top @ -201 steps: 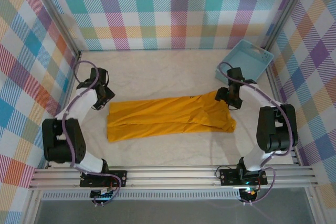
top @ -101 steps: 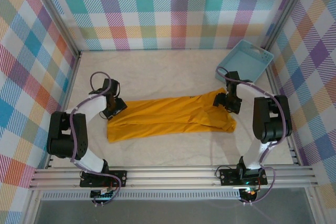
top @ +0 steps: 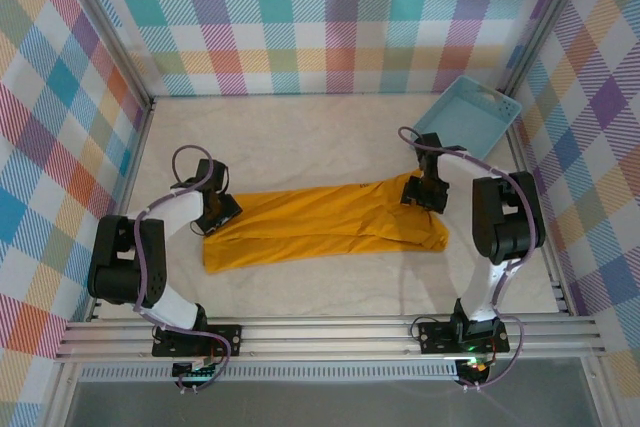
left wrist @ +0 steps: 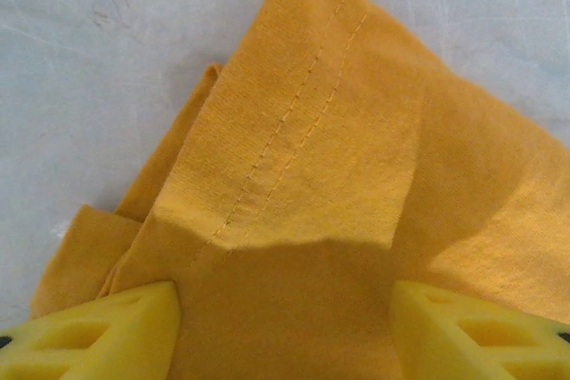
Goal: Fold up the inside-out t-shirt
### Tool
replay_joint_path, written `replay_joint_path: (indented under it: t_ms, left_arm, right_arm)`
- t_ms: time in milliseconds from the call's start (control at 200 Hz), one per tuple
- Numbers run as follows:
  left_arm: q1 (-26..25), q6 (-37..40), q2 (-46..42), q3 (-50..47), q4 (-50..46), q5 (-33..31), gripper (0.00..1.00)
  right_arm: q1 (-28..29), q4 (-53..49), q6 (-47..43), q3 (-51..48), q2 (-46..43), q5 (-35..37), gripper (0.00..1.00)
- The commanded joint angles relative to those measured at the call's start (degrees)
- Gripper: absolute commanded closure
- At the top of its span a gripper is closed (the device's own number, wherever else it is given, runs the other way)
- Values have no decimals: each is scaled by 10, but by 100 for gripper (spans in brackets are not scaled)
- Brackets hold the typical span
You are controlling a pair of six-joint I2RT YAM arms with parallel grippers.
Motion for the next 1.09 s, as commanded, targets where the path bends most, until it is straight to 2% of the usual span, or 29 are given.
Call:
replay_joint_path:
  t_ms: [0,125,270,335,460,570,670,740,845,1090]
  left_arm:
    - [-1,-14,-6,-21,-8,-8,37]
    - [-1,-18,-9,-26,-6,-5,37]
    - [-2,-20,-21,-31,-10,-17,36]
    - [-1,-19,-25,-31,-12,-20,36]
    - [-1,-15,-36,-31,-18,-16,36]
    - [-2,-7,-51,-25,-30,-7,35]
    - [1,31,-49,25,-71,43,34]
    - [2,42,-58,64,-117,37,32]
    - [2,50,-101,80,-137,27,29]
    - [-2,62,-126,58,-156,23,26]
  right_arm:
    - [36,4,14,-5,34,-62,40]
    - [45,5,19,-3,36,-54,54]
    - [45,3,19,-5,34,-34,77]
    - [44,8,20,-11,24,-22,87]
    - [39,17,21,-29,-16,-8,100]
    - [15,33,24,-48,-54,-39,100]
    - [-5,39,23,-57,-79,-63,100]
    - [-12,28,18,-53,-88,-63,100]
    - [-24,19,12,-52,-103,-65,100]
    - [-30,-16,-18,-41,-132,-27,100]
